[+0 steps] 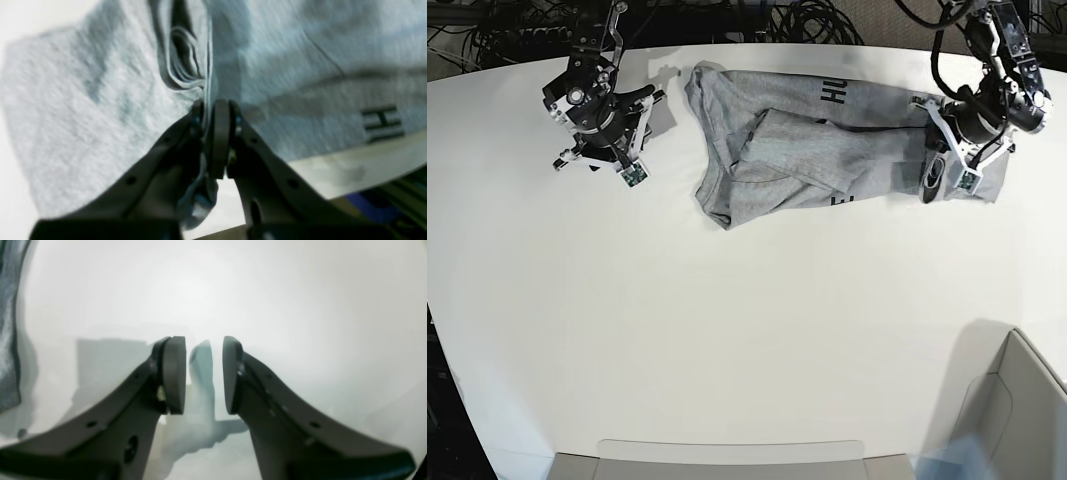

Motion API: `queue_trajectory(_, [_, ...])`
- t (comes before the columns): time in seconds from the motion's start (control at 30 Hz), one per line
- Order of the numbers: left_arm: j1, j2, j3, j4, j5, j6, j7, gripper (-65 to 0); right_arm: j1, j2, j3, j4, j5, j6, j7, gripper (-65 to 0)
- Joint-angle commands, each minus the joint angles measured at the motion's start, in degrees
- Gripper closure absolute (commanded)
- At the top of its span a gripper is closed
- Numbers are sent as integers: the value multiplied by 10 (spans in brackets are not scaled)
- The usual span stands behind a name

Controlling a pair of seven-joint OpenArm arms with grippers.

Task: Fold the T-shirt properly
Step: 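Lay the folded end onto the shirt middle with the left gripper, then open both grippers and lift them away from the shirt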

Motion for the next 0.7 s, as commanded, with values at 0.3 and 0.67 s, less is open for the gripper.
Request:
queue_trajectory(0.3, [-7,16,11,10,-11,1,-15,0,5,0,-1,12,5,7,9,-192])
queue_trajectory(0.67, [-7,18,24,10,-15,1,-15,0,6,0,-1,12,5,7,9,-192])
